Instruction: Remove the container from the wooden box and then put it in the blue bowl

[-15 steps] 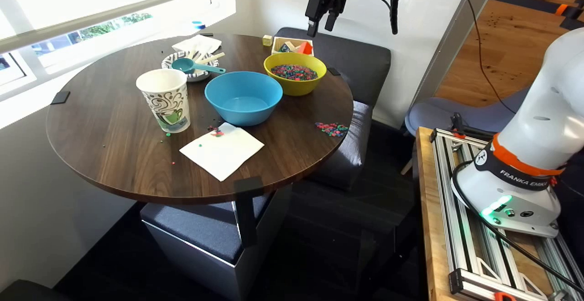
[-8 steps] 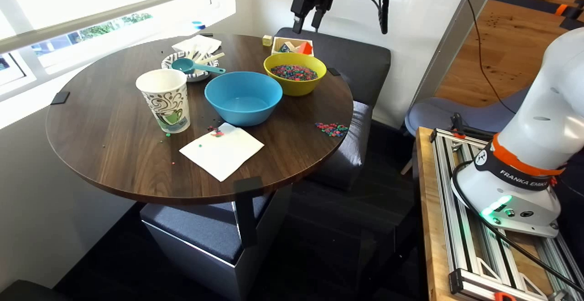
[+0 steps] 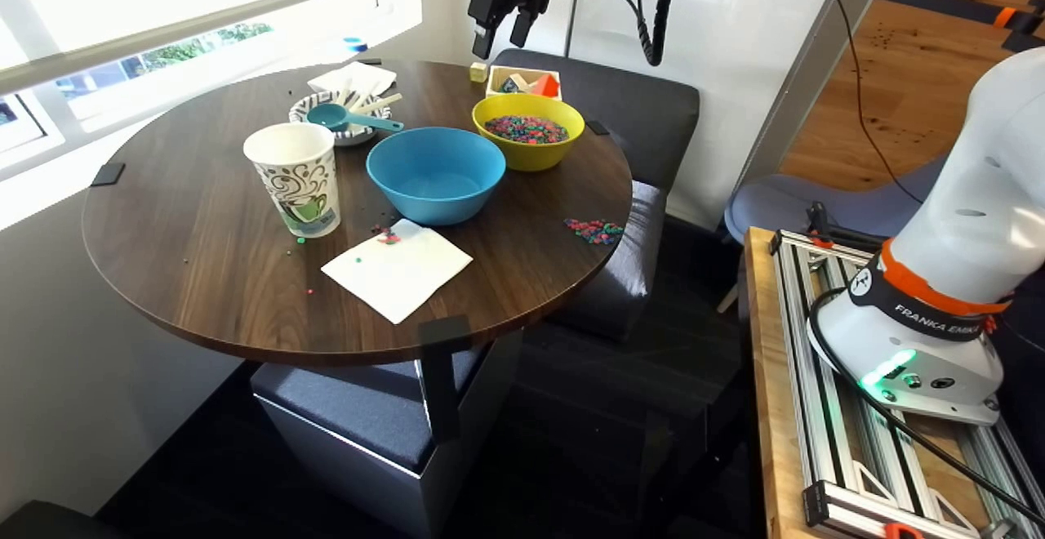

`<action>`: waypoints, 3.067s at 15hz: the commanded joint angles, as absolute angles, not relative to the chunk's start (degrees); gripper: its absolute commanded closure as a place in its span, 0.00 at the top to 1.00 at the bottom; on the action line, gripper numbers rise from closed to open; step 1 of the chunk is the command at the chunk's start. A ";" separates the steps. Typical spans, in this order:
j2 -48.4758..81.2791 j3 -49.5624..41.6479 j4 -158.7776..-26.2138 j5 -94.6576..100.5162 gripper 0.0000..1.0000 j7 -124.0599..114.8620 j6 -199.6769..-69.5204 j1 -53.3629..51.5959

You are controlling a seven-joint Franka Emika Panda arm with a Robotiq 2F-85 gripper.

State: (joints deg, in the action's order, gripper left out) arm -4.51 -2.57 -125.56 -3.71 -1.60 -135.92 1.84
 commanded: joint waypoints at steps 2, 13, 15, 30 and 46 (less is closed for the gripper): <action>-2.80 -2.27 -125.42 -1.78 1.00 -2.76 -137.62 2.14; -0.30 -8.49 -125.38 21.98 1.00 -32.50 -133.91 10.96; 0.69 -8.76 -125.50 26.54 1.00 -40.25 -131.76 10.86; 1.18 -9.15 -125.40 24.47 1.00 -43.39 -130.47 10.11; 1.31 -9.15 -125.54 21.13 1.00 -41.15 -131.27 10.23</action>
